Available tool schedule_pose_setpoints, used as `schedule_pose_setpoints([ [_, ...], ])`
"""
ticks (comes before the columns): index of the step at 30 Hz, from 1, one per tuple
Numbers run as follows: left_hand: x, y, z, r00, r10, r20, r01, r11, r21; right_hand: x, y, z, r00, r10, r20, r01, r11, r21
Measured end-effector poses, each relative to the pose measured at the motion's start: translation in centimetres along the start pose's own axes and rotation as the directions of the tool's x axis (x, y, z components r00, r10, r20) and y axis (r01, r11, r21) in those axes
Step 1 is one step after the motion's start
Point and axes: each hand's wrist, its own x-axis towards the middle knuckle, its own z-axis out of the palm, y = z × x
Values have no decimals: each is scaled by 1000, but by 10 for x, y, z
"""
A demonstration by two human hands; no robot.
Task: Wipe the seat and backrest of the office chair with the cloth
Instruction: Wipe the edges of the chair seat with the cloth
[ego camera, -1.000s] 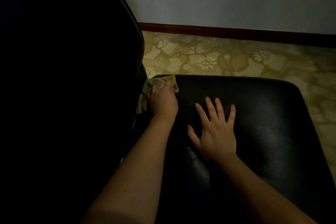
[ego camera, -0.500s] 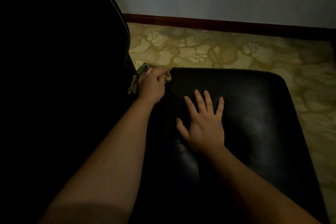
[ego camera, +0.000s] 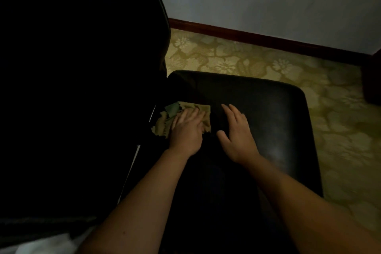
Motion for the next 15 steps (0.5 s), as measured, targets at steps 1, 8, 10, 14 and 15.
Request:
schedule_pose_setpoints([
  [1, -15, 2, 2, 1000, -16, 25, 15, 999, 42, -15, -1, -2, 999, -9, 31, 10, 1000, -22],
  [8, -106, 35, 1, 976, -185, 115, 164, 972, 167, -101, -7, -6, 986, -86, 140, 119, 962, -245],
  [10, -119, 38, -4, 977, -188, 102, 178, 979, 94, -120, -11, -6, 984, -118, 132, 153, 941, -301],
  [14, -146, 30, -18, 962, -251, 108, 267, 949, -169, -147, -22, -4, 971, -203, 126, 237, 875, -422],
  [15, -155, 26, -19, 965, -237, 111, 255, 948, -193, -153, -26, -3, 968, -219, 123, 251, 864, -436],
])
